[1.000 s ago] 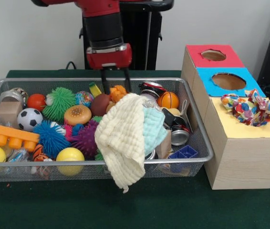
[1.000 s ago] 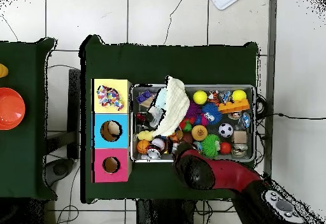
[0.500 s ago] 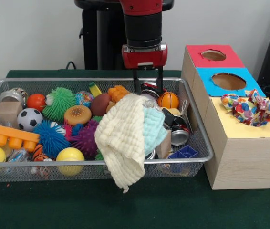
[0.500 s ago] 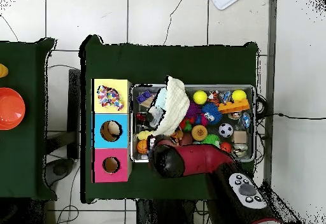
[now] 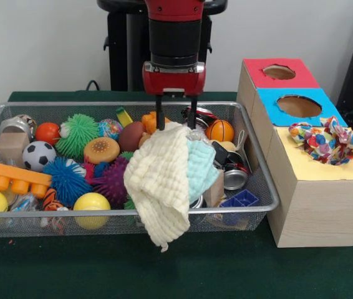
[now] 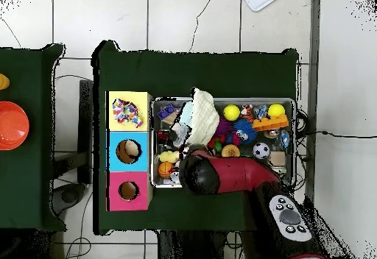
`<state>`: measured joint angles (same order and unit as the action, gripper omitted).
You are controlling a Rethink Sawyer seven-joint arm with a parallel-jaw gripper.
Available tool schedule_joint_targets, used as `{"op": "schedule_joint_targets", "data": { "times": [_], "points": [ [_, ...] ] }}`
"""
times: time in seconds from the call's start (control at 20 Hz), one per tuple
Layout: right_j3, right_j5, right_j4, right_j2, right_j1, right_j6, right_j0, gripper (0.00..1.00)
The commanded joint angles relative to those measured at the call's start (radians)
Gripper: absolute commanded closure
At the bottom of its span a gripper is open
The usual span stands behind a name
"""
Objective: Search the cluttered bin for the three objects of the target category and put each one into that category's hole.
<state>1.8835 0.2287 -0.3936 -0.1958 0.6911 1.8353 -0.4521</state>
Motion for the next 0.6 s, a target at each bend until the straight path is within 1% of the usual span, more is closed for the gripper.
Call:
{"op": "schedule_joint_targets", "data": {
  "times": [0.05, 0.15, 0.35, 0.45, 0.6],
  "points": [
    [-0.104, -0.076, 0.022, 0.069, -0.065, 0.162, 0.025, 0.0],
    [-0.104, -0.093, 0.031, 0.066, -0.07, 0.166, 0.023, 0.0],
    [-0.099, -0.091, 0.063, 0.035, -0.075, 0.164, 0.02, 0.0],
    [-0.104, -0.089, 0.084, 0.03, -0.079, 0.175, 0.031, 0.0],
    [-0.13, -0.094, 0.108, 0.043, -0.1, 0.185, 0.062, 0.0]
  ]
}}
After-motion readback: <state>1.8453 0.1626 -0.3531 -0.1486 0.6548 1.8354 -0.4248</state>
